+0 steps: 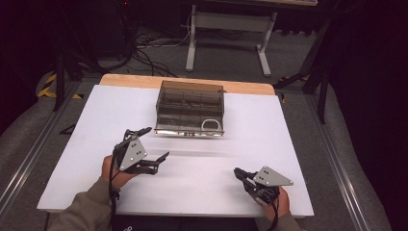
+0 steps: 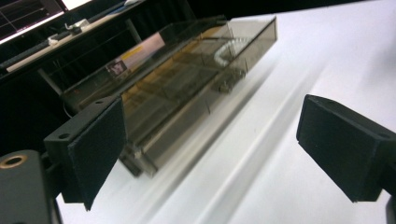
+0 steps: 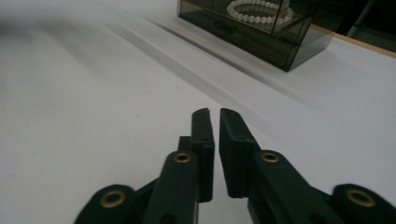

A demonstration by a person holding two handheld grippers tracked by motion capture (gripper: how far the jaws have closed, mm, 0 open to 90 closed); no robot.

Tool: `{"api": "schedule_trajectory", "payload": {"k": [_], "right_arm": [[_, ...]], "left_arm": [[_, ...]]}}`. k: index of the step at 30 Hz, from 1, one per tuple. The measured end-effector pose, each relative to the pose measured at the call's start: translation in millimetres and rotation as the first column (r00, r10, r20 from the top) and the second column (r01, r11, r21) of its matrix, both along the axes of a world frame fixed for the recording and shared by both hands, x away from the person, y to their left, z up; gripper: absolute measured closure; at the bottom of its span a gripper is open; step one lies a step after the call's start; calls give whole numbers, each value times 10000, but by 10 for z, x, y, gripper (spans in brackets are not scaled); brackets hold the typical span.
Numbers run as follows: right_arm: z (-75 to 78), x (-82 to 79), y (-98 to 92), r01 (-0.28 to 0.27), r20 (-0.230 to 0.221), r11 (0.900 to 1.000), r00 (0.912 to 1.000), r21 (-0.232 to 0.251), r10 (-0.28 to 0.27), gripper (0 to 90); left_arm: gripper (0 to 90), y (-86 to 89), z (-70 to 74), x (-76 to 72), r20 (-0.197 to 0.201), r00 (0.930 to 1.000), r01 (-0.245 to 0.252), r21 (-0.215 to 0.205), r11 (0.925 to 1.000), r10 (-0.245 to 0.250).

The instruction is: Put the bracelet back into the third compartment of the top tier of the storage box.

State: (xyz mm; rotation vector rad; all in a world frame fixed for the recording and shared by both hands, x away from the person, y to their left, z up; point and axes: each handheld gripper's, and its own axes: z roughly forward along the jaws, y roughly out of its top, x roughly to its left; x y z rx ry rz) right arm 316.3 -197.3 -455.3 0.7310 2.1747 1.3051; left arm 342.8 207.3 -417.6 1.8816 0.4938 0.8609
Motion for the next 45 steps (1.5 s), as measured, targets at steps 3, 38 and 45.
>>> {"api": "schedule_trajectory", "payload": {"k": [3, 38, 45], "right_arm": [[1, 2, 17, 22, 61, 10000, 10000, -52, -22, 900], [161, 588, 684, -7, 984, 9995, 9951, -327, 40, 900], [102, 687, 893, -60, 1292, 9956, 9914, -935, 181, 900]], "left_arm": [[93, 102, -79, -85, 148, 9996, -236, 392, 9990, 230], [86, 849, -404, -538, -1013, 9831, -1511, 187, 9883, 1522], [86, 903, -427, -566, -1087, 9805, -1636, 130, 9864, 1640]]}}
